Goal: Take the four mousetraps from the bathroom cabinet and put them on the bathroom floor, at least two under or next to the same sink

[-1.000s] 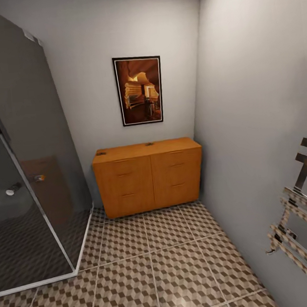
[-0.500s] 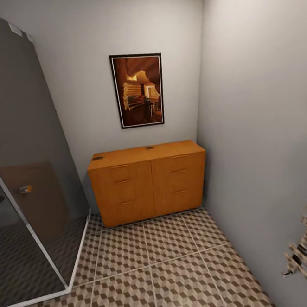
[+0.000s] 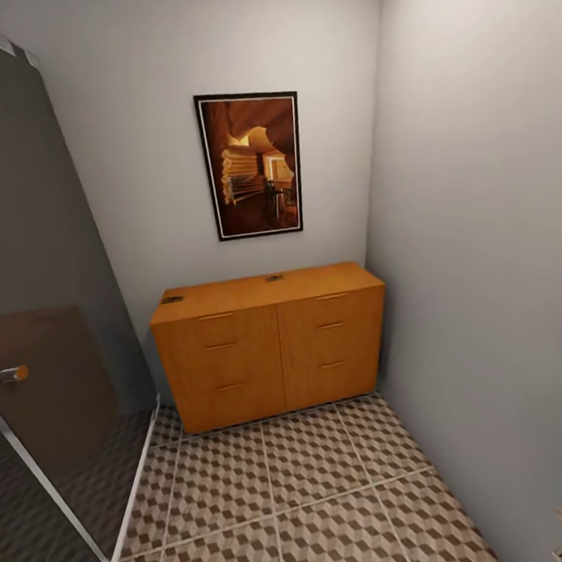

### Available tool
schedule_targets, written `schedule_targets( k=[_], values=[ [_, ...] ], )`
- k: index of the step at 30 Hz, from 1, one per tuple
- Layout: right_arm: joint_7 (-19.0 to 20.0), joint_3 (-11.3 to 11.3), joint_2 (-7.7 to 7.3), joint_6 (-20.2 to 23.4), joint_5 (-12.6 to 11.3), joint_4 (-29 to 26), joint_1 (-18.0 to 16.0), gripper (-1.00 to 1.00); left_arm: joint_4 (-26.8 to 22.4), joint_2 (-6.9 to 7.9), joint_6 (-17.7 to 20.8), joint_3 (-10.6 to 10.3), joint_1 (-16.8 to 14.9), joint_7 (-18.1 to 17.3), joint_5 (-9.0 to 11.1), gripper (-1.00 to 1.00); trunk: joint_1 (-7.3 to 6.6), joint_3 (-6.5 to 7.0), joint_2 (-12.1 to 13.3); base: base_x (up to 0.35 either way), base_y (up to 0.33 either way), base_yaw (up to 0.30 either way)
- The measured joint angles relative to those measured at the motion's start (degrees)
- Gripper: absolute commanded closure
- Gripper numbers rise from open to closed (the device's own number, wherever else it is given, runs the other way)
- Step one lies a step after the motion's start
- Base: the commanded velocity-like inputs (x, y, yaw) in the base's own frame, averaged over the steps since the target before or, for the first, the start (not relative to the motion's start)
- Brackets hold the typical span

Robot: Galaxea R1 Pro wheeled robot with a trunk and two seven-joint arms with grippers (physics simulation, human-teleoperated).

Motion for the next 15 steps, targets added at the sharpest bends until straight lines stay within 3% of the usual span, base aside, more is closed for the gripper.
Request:
schedule_targets(
  k=[15],
  values=[
    [0.0, 0.0, 0.0, 0.0, 0.0, 0.0, 0.0, -1.0, 0.0, 0.0, -0.1, 0.0, 0.0, 0.0, 0.0, -1.0, 0.0, 0.0, 0.0, 0.324, 0.0, 0.0]
  ],
)
